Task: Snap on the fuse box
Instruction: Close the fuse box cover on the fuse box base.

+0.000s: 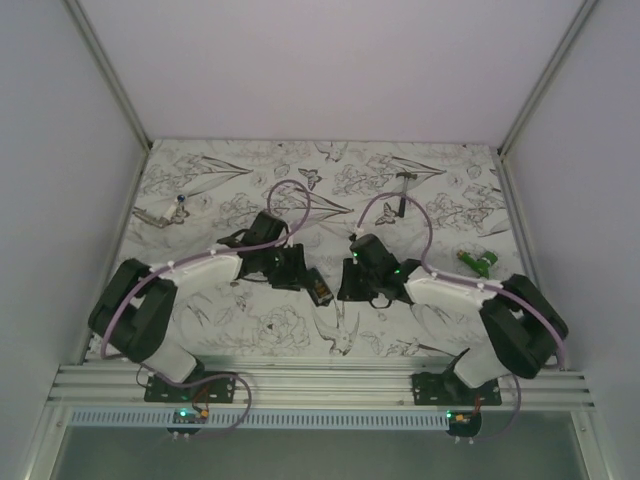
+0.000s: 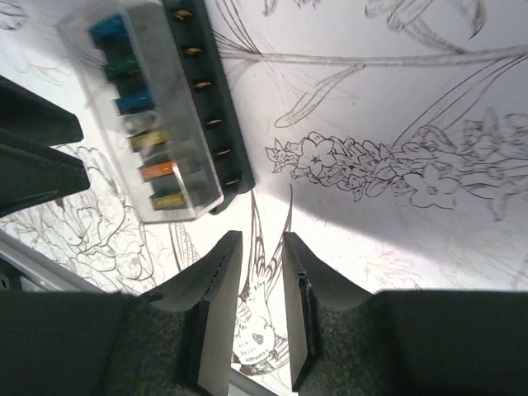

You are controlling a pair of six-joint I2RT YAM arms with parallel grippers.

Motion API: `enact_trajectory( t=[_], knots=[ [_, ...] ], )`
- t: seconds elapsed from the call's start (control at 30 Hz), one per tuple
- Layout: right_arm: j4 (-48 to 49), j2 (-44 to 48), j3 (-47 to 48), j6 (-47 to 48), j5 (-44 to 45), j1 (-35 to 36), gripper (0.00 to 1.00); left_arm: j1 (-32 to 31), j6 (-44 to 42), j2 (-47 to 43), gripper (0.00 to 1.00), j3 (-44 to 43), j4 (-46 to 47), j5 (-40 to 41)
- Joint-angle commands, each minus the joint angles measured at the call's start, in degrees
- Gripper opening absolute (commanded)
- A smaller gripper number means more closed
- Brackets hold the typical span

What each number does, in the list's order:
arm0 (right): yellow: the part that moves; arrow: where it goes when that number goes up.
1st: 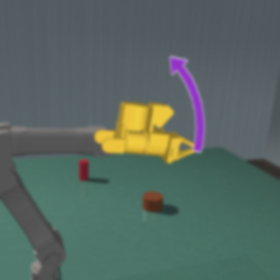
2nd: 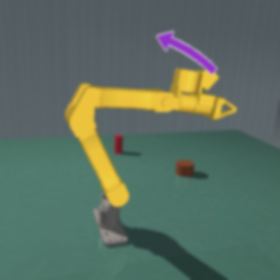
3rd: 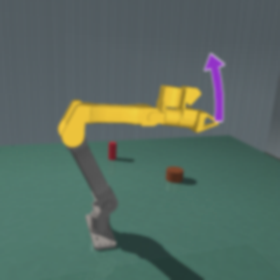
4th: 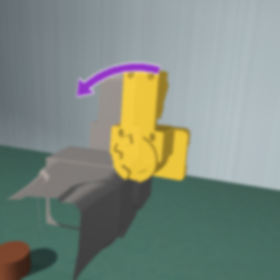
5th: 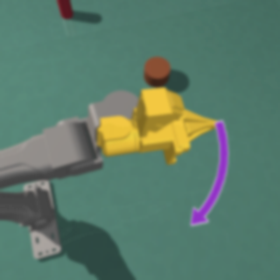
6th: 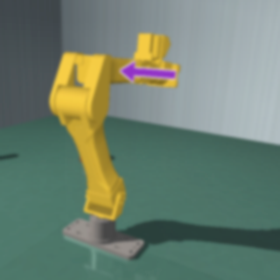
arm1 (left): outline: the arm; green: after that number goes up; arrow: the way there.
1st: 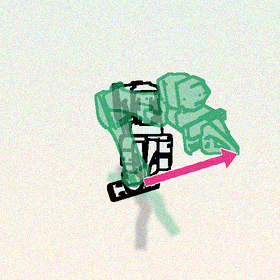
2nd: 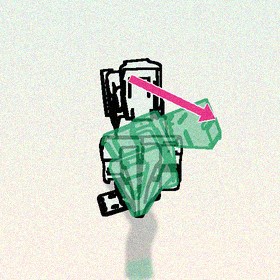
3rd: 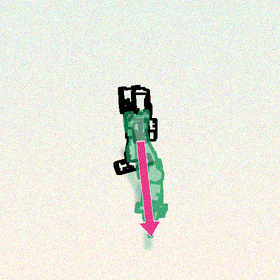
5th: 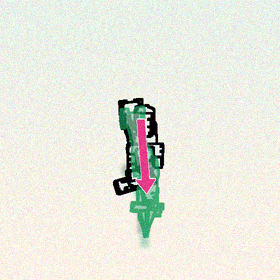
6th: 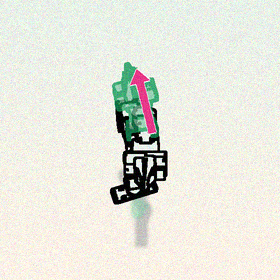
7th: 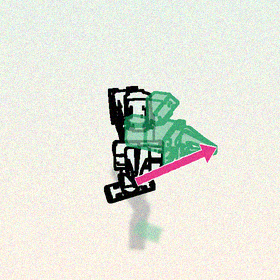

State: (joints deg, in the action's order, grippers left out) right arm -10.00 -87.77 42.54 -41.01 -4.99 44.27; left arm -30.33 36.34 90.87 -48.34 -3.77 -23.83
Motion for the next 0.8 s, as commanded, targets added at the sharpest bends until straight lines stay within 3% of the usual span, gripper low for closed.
enact_trajectory(
  t=[0.0, 0.27, 0.5, 0.67, 0.77],
  knots=[
    [-5.34, 7.43, 1.82, 5.08, 8.03, -0.12, 0.36, -0.01, -1.62, -8.28, 0.51, -0.53, -4.11, 4.30],
    [-9.81, 17.39, 2.15, 10.79, 23.21, -4.73, 0.54, 1.21, -2.68, -20.00, 0.74, 0.91, -4.31, 12.56],
    [-1.41, 26.09, -3.01, 18.58, 40.71, -11.44, 0.84, 7.51, -2.06, -28.37, 0.96, 9.35, -4.25, 25.97],
    [7.10, 28.69, -8.50, 21.98, 39.69, -21.55, 0.98, 14.63, -3.17, -33.10, 0.99, 13.95, -3.27, 32.41],
    [14.55, 29.67, -12.93, 25.40, 38.51, -25.28, 0.99, 17.89, -3.53, -34.65, 0.99, 16.03, -2.67, 35.27]
  ],
)
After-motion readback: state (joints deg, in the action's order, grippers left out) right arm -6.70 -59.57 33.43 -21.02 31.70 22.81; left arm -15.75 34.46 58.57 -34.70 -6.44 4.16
